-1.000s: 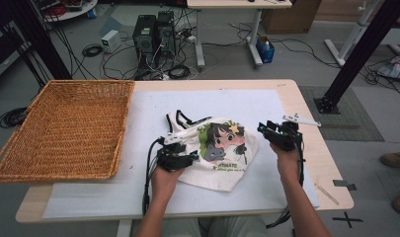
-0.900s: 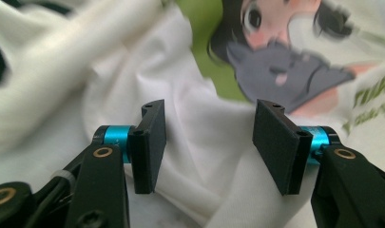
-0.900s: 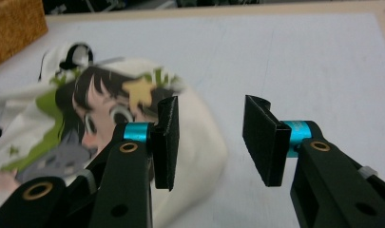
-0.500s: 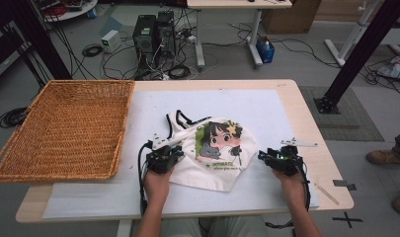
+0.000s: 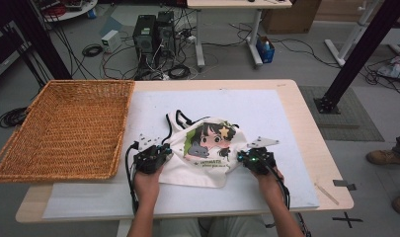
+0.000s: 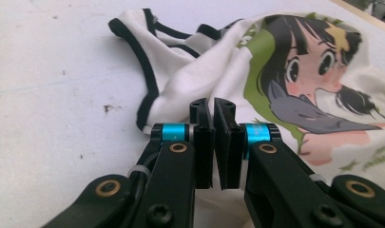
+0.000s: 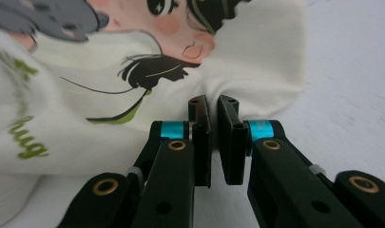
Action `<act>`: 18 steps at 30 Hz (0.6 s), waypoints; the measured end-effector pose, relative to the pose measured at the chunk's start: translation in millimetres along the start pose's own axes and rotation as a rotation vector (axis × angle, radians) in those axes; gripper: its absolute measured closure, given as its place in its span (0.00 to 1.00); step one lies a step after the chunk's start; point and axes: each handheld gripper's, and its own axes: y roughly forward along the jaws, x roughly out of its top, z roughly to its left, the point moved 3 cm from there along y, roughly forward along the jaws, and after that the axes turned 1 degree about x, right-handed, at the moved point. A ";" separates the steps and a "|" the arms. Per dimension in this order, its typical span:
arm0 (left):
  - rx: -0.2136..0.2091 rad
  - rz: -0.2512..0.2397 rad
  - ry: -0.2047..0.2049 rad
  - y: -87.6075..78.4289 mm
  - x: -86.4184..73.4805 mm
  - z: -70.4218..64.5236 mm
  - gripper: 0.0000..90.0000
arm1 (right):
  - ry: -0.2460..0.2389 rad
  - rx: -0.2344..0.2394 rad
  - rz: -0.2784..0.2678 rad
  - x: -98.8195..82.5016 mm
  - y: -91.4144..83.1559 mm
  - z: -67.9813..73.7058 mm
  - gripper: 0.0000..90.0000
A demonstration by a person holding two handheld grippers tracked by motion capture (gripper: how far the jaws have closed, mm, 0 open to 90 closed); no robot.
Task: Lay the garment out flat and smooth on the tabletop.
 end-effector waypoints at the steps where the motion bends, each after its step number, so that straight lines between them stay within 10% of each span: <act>1: -0.012 0.000 0.010 -1.7 -3.0 -1.7 0.96 | 0.022 0.007 -0.023 -1.5 -8.6 -2.3 0.96; 8: -0.049 0.004 0.025 3.4 -18.7 -12.9 0.96 | 0.068 -0.002 -0.083 -2.4 -50.3 -13.6 0.95; 18: 0.085 -0.019 0.028 -8.3 -7.7 16.1 0.96 | -0.050 0.078 -0.015 64.9 35.3 19.8 0.94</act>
